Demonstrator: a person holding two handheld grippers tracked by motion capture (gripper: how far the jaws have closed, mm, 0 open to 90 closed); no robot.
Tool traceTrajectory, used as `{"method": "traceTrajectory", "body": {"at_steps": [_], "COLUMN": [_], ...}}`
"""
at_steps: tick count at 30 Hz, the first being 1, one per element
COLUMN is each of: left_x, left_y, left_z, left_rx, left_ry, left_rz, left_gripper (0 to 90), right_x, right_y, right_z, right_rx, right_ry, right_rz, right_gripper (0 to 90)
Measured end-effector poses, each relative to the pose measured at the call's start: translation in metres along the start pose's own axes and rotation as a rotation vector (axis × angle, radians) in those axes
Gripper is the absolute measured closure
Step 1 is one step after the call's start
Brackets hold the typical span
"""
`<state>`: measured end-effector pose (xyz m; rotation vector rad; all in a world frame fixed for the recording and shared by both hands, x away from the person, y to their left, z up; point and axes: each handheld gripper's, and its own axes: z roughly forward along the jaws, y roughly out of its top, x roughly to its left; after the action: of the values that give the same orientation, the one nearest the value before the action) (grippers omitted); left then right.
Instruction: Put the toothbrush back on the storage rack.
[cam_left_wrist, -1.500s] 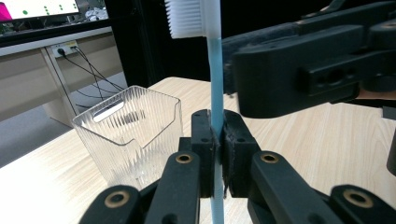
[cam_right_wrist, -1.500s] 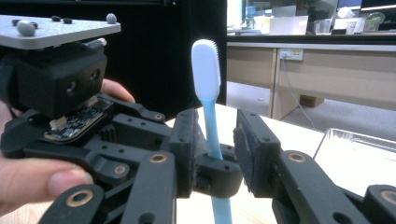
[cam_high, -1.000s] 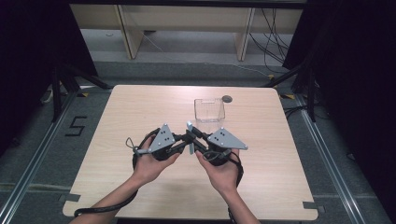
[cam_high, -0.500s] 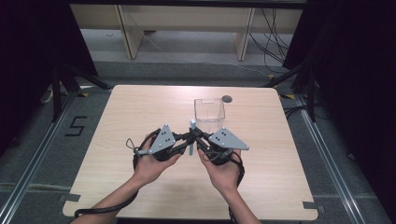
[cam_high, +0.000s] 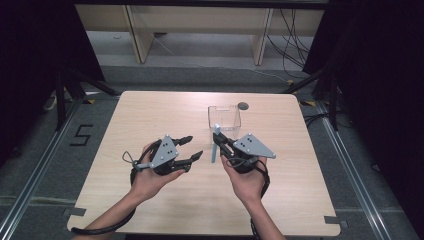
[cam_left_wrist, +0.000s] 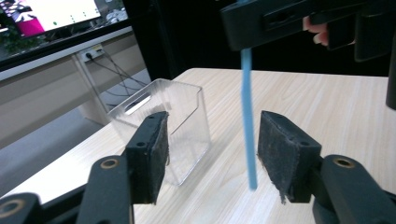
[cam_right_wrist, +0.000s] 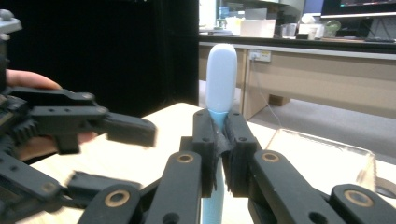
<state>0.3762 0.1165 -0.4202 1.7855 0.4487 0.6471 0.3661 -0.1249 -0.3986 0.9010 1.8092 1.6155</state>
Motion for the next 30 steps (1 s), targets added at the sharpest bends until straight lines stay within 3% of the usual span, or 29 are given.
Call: {"method": "traceTrajectory", "body": {"at_steps": [9, 16, 17, 18, 20, 22, 23, 27, 28, 30], "left_x": [0.005, 0.009, 0.009, 0.010, 0.011, 0.013, 0.014, 0.019, 0.022, 0.024], "left_y": [-0.006, -0.013, -0.013, -0.014, -0.015, -0.017, -0.018, -0.024, -0.027, -0.031], "left_z": [-0.017, -0.033, -0.033, -0.037, -0.039, -0.043, -0.045, -0.051, -0.055, -0.060], "left_rx": [0.004, 0.020, 0.020, 0.019, 0.019, 0.018, 0.020, 0.026, 0.024, 0.019], "left_ry": [0.027, 0.052, 0.052, 0.059, 0.065, 0.074, 0.078, 0.098, 0.107, 0.120], "left_rz": [-0.006, -0.007, -0.007, -0.010, -0.011, -0.016, -0.017, -0.020, -0.029, -0.046], "left_gripper": [40.1, 38.4, 38.2, 38.1, 38.0, 38.0, 38.0, 37.9, 37.8, 37.8], "right_x": [-0.011, -0.022, -0.022, -0.022, -0.025, -0.026, -0.025, -0.029, -0.032, -0.032], "right_y": [-0.001, -0.002, -0.002, -0.002, -0.002, -0.002, -0.003, -0.002, -0.001, -0.001], "right_z": [-0.005, -0.007, -0.007, -0.007, -0.007, -0.007, -0.007, -0.008, -0.008, -0.008], "right_rx": [0.007, -0.004, -0.004, 0.004, 0.003, -0.004, 0.013, 0.008, -0.001, 0.000], "right_ry": [-0.032, -0.077, -0.077, -0.060, -0.081, -0.078, -0.080, -0.097, -0.106, -0.105], "right_rz": [0.018, -0.005, -0.005, 0.025, -0.003, 0.000, 0.028, 0.021, -0.008, 0.006], "right_gripper": [85.1, 85.0, 85.0, 85.1, 85.0, 85.0, 85.0, 85.0, 85.0, 85.0]}}
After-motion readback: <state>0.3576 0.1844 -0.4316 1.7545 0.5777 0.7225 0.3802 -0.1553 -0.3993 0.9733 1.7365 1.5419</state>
